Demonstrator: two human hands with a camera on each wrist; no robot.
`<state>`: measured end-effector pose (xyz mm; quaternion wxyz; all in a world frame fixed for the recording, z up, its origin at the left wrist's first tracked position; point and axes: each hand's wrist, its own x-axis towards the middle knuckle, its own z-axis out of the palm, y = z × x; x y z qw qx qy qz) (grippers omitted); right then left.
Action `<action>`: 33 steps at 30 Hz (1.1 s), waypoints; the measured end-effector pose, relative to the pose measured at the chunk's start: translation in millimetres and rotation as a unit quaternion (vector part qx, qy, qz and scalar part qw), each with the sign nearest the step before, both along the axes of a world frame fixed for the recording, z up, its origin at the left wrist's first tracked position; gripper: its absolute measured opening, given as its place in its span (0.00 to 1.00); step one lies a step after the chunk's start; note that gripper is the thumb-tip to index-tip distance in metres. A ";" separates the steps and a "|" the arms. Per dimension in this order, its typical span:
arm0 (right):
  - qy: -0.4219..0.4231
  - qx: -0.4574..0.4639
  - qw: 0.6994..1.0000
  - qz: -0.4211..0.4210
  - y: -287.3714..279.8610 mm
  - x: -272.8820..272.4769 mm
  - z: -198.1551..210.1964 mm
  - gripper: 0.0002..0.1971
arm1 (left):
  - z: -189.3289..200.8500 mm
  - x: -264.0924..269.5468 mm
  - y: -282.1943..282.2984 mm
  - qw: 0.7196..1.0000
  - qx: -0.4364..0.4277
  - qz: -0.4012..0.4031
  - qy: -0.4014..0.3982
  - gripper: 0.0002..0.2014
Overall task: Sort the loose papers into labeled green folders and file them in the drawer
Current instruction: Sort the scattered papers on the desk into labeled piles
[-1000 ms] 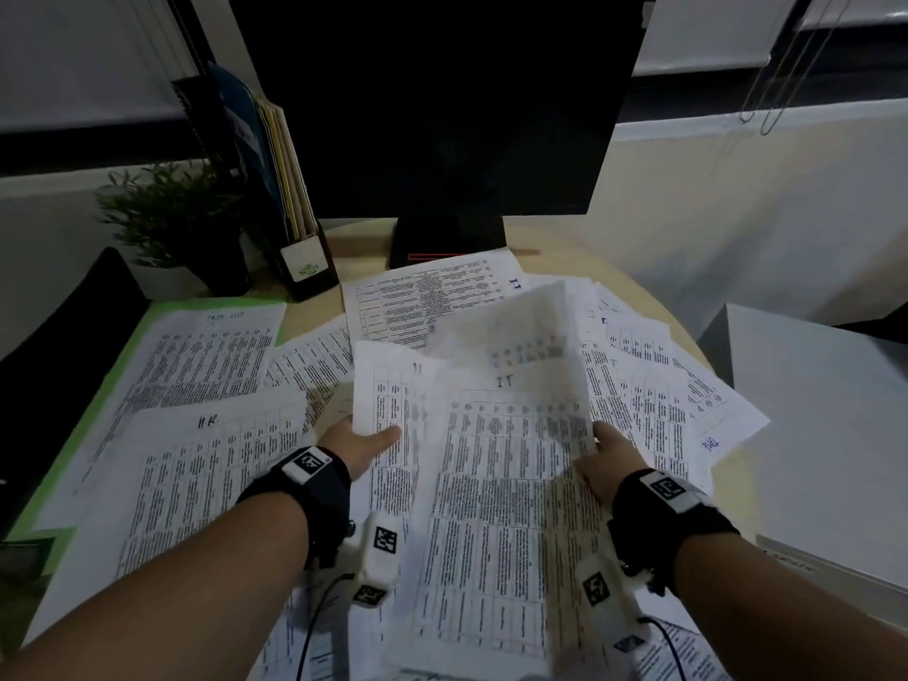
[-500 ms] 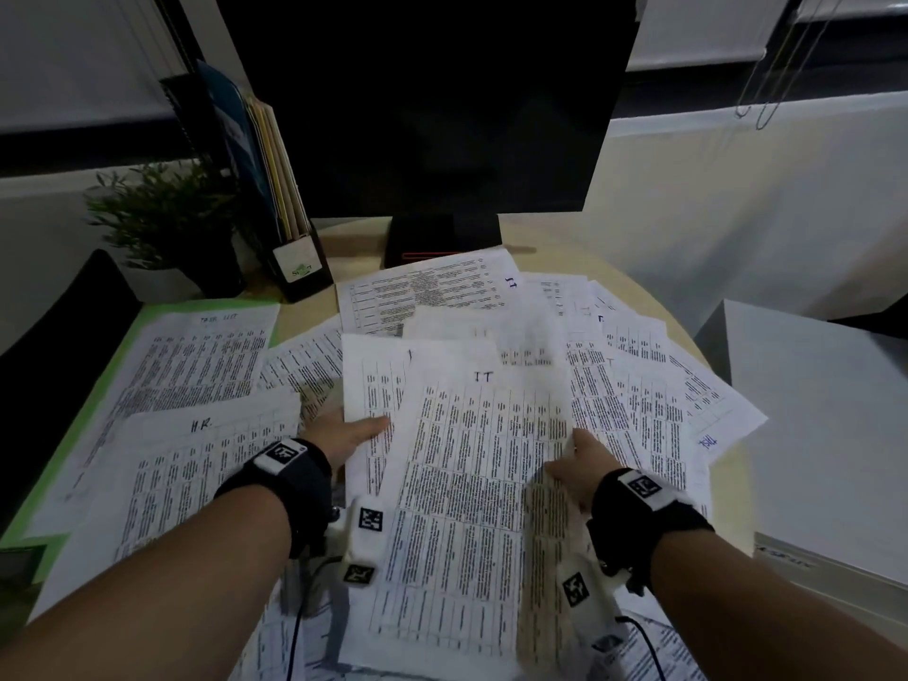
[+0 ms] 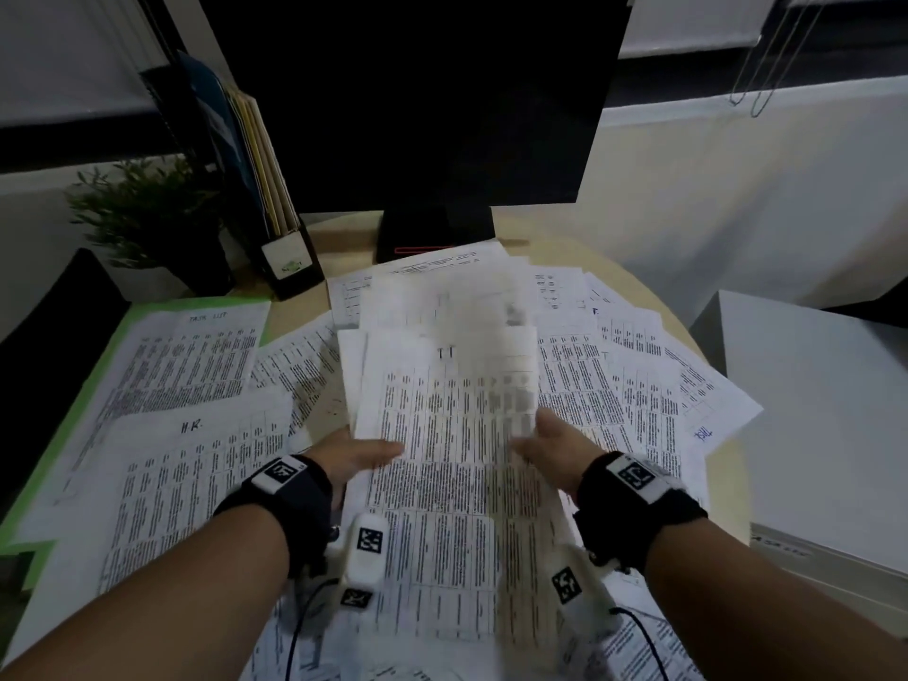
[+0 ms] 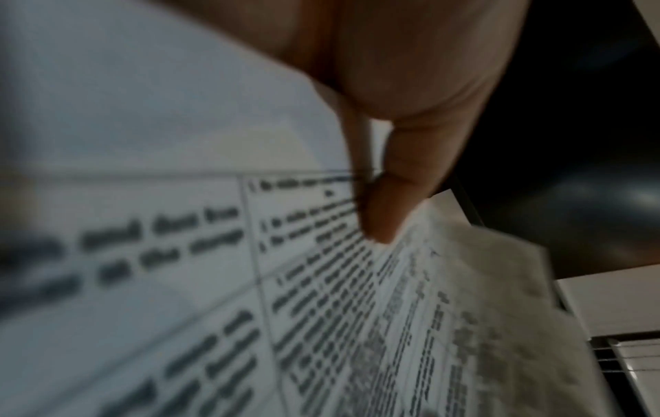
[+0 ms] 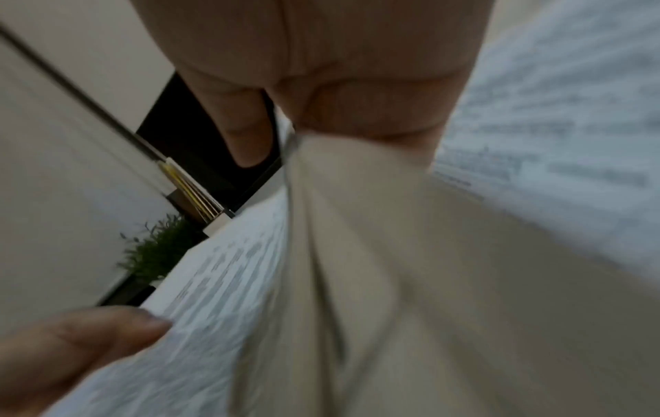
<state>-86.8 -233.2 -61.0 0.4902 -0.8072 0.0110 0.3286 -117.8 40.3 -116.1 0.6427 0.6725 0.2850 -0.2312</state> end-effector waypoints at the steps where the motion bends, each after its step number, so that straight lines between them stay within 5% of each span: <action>1: -0.014 -0.035 0.998 0.041 1.0 2.2 2.2 0.14 | 2.2 -1.5 -3.6 1.000 0.027 -0.014 -0.002 0.37; 4: -0.073 -0.225 0.971 0.037 -10.4 17.2 4.5 0.30 | -11.7 -2.6 7.2 0.991 0.132 0.026 0.014 0.28; 7: -0.048 -0.412 0.910 -0.009 -36.3 31.2 -1.5 0.42 | -20.8 -6.3 22.8 0.979 0.184 0.058 0.060 0.34; 12: 0.020 -0.438 0.898 -0.027 -53.1 34.3 -28.9 0.56 | -28.7 -2.4 25.4 0.973 0.217 0.011 0.072 0.35; 20: 0.011 -0.457 0.888 -0.055 -57.3 29.6 -25.0 0.58 | -26.1 -9.9 24.9 0.968 0.245 -0.022 0.049 0.32; 24: 0.010 -0.399 0.914 -0.070 -56.0 27.4 -15.0 0.43 | -22.2 -12.5 21.6 0.967 0.247 -0.035 0.042 0.29; 28: -0.069 -0.385 0.917 -0.084 -54.8 27.0 -6.6 0.07 | -27.2 -10.7 26.5 0.968 0.243 -0.054 0.041 0.40; 33: -0.154 -0.358 0.912 -0.124 -56.7 35.3 21.8 0.07 | -17.2 -12.1 26.0 0.975 0.219 -0.030 0.016 0.28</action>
